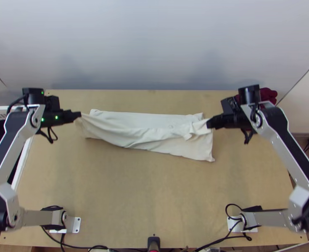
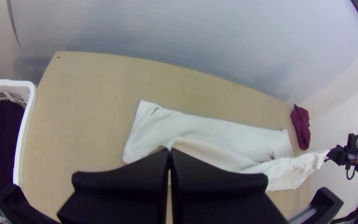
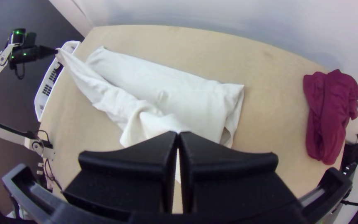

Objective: Fold the t-shirt

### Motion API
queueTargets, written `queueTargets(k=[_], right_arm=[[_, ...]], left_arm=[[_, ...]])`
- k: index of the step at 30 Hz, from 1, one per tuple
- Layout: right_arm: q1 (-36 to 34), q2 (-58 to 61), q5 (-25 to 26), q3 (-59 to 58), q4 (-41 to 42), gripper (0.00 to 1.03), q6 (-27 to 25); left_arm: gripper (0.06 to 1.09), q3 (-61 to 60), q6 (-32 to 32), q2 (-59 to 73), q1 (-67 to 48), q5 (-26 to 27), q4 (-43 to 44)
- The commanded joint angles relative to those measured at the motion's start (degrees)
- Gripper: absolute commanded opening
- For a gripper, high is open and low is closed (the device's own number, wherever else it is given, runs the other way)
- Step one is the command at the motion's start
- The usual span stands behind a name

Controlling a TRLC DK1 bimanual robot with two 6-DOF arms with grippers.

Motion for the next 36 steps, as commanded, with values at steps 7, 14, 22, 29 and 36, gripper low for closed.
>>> queueTargets(k=[7, 14, 22, 29, 36], right_arm=[[-5.5, 16.2, 0.0, 7.6, 3.7, 0.03, -2.0], [-7.3, 22.2, 1.9, 8.1, 7.3, 0.03, -3.3], [-10.8, 27.7, 3.0, 8.5, 10.8, 0.03, -4.2], [-10.4, 30.7, 3.5, 7.6, 13.5, 0.03, -4.0], [-9.0, 31.3, 3.5, 7.4, 14.6, 0.19, -4.2]], left_arm=[[0.1, 13.3, -3.6, 18.2, 1.2, -4.6, 1.6], [0.1, 14.2, -3.6, 23.7, 1.0, -6.6, 3.9], [0.1, 15.2, -3.7, 28.9, 1.1, -8.3, 5.5], [0.1, 16.9, -5.2, 32.4, -0.2, -8.5, 5.4], [0.83, 20.9, -6.0, 35.3, -0.6, -8.5, 2.0]])
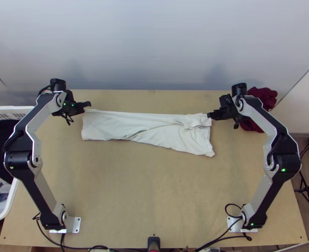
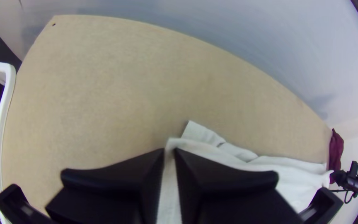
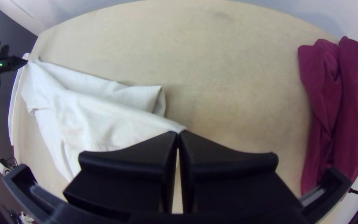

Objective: Fold the t-shirt

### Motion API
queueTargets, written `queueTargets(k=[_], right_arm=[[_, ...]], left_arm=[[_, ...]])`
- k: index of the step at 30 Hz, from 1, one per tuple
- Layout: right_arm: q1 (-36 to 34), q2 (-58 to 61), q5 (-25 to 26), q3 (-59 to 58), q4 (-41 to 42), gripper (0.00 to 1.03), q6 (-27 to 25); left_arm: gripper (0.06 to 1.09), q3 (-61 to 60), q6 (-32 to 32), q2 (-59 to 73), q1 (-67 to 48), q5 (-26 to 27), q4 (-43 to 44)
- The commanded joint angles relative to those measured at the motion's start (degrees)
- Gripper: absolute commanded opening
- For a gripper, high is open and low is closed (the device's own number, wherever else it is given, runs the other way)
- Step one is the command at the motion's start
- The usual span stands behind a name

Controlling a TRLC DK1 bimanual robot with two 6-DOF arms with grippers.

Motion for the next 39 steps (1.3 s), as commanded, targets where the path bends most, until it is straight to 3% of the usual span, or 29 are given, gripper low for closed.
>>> queueTargets(k=[1, 2, 3, 17, 27, 32, 39], right_arm=[[1.2, 0.6, 0.0, 0.0, 0.6, 0.48, 0.3], [1.5, -0.3, -0.1, 0.0, -0.2, 0.82, 0.7], [1.8, -1.0, 0.0, 0.2, -0.2, 1.02, 0.8], [-2.4, -23.0, -0.3, -8.2, -4.7, 0.99, 2.4], [5.0, -39.4, -1.2, -16.0, -6.8, 0.99, 6.9], [5.4, -41.1, -1.2, -18.3, -7.5, 0.99, 7.6], [5.4, -42.8, -1.2, -20.2, -7.5, 0.99, 8.5]], left_arm=[[1.02, 3.7, -0.7, 3.0, -0.7, -0.3, -3.8], [1.04, 3.7, -0.3, 2.9, -0.7, -0.4, -4.2], [1.04, 3.9, 0.0, 2.6, -0.7, -0.4, -4.9], [1.04, -3.7, 2.5, -5.3, 4.7, 1.2, -7.6], [1.04, -6.0, -0.8, -2.1, 4.3, 15.3, -4.8], [1.04, -4.7, -2.7, 0.1, 2.6, 18.0, -4.7], [1.04, -4.2, -2.9, 1.0, -0.2, 18.0, -3.7]])
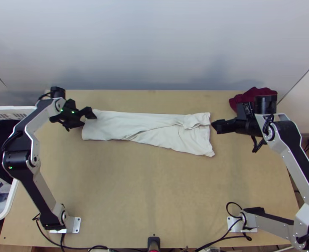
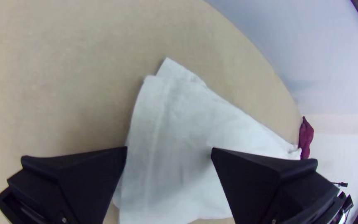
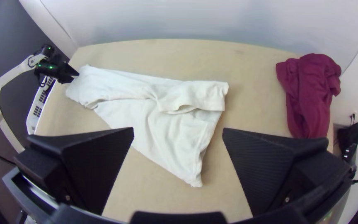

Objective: Fold the t-shirt

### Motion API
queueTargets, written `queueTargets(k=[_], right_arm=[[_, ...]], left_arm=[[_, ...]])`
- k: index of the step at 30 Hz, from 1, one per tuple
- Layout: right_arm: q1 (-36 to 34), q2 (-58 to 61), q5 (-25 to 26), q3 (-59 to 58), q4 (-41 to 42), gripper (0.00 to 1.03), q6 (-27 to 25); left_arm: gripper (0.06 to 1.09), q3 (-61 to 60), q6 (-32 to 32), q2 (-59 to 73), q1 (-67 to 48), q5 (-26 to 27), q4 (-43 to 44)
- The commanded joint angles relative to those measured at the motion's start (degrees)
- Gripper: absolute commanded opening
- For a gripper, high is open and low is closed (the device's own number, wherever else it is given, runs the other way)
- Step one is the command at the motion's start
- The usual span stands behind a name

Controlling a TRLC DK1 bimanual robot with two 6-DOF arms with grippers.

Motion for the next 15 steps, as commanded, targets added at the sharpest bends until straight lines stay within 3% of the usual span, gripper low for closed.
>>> queueTargets(k=[1, 11, 15], right_arm=[[0.6, -2.7, 0.0, -2.4, -0.3, 0.99, 0.9], [2.1, -3.2, 0.0, -4.6, -0.2, 0.99, 2.1], [2.6, -3.5, 0.0, -4.8, -0.2, 0.99, 2.5]], left_arm=[[1.04, 1.1, -0.6, 0.8, -2.2, 1.4, 0.8], [1.03, 1.5, -0.9, 1.8, -3.9, 2.6, 0.4], [0.87, 0.8, -0.8, 1.9, -4.9, 3.3, 0.3]])
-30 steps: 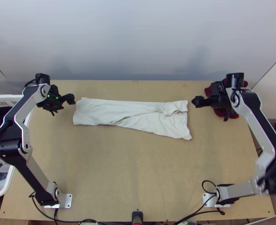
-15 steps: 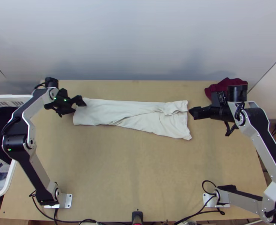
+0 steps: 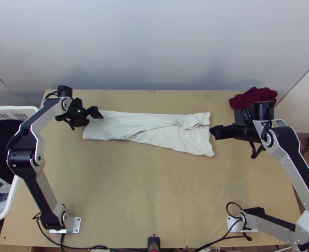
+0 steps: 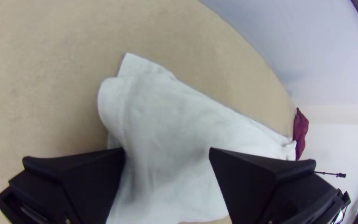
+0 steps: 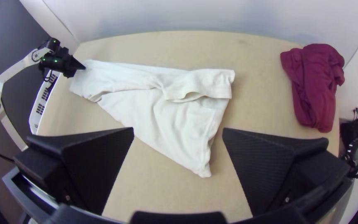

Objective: Fold the t-shirt

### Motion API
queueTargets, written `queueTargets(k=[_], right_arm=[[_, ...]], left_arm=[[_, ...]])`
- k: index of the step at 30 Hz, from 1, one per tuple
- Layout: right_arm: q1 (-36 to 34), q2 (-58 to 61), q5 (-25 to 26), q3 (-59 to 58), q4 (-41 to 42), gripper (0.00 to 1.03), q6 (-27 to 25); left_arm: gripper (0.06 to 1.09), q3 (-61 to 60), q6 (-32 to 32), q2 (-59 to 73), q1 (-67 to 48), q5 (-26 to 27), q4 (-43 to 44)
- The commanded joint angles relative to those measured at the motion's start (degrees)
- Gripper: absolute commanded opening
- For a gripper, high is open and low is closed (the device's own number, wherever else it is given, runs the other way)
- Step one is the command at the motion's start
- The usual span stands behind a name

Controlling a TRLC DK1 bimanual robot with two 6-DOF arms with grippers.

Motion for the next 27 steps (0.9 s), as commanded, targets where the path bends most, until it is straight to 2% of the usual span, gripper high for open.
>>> queueTargets(k=[1, 5, 7, 10, 17, 27], right_arm=[[1.1, -0.8, 0.0, -0.9, -0.1, 0.99, 0.8], [2.0, -1.5, 0.0, -1.8, 0.0, 0.99, 1.7], [2.3, -2.2, 0.0, -2.4, -0.1, 0.99, 2.2], [3.0, -3.7, 0.0, -3.1, 0.0, 0.99, 3.4], [2.7, -6.7, 0.0, -6.2, 0.0, 0.99, 3.6], [2.6, -8.7, 0.0, -9.4, 0.0, 0.99, 3.9]], left_arm=[[0.81, -0.9, -0.1, 0.3, -1.9, 1.4, 0.0], [0.57, -1.6, -0.8, 0.0, -3.4, 2.6, -0.2], [0.34, -1.8, -0.9, -0.3, -4.2, 4.6, -0.2], [0.1, -1.8, -1.8, -0.1, -5.5, 5.3, 0.1], [0.09, 1.6, -5.6, 0.0, -5.9, 5.1, 0.4], [0.09, 8.6, -5.6, -2.2, -7.7, -0.8, -1.7]])
